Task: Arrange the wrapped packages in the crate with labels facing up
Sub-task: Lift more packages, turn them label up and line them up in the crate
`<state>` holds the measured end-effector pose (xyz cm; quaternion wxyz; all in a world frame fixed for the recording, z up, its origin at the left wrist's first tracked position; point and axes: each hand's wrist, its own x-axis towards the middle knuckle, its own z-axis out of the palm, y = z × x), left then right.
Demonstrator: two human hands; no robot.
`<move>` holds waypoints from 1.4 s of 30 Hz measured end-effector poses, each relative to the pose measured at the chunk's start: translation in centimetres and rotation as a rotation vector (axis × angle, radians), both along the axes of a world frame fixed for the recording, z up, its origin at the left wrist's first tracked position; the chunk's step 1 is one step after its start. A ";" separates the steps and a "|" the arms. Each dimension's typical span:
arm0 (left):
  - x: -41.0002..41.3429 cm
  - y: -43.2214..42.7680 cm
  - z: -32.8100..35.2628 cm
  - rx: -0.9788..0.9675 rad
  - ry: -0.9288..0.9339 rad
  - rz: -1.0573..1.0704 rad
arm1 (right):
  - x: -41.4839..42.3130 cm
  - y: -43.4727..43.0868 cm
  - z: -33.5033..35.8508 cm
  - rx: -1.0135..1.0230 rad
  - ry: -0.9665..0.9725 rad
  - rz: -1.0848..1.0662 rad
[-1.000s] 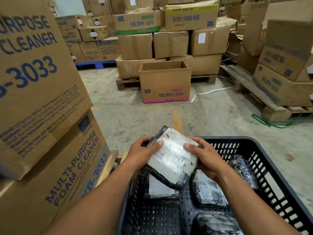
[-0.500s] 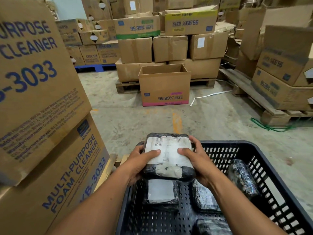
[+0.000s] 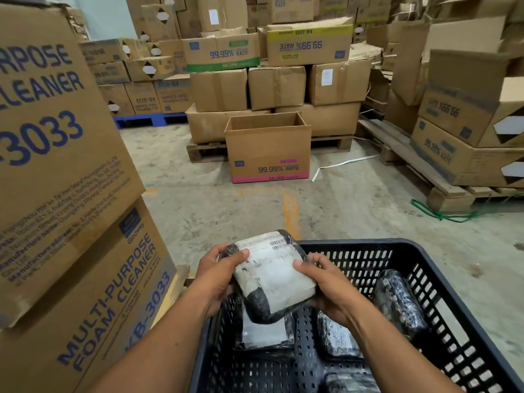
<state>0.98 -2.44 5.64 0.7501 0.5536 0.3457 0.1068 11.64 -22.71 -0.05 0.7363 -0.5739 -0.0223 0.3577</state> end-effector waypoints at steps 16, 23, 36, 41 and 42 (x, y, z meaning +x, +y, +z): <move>-1.1 1.4 -4.8 0.982 0.560 -0.449 | 0.0 0.9 -3.3 -0.238 -0.282 -0.070; -1.2 1.7 -5.7 0.951 0.537 -0.532 | -1.5 4.4 -8.1 -0.447 -0.340 -0.074; -0.9 1.7 -6.8 1.226 0.676 -0.549 | -1.4 6.1 -10.2 -0.560 -0.352 0.045; -0.3 -1.0 -7.9 1.729 0.537 -0.690 | 0.9 1.2 -9.7 -0.584 -0.287 -0.039; 0.2 -1.8 -8.3 1.698 0.499 -0.743 | 1.5 -0.2 -9.9 -0.675 -0.323 -0.047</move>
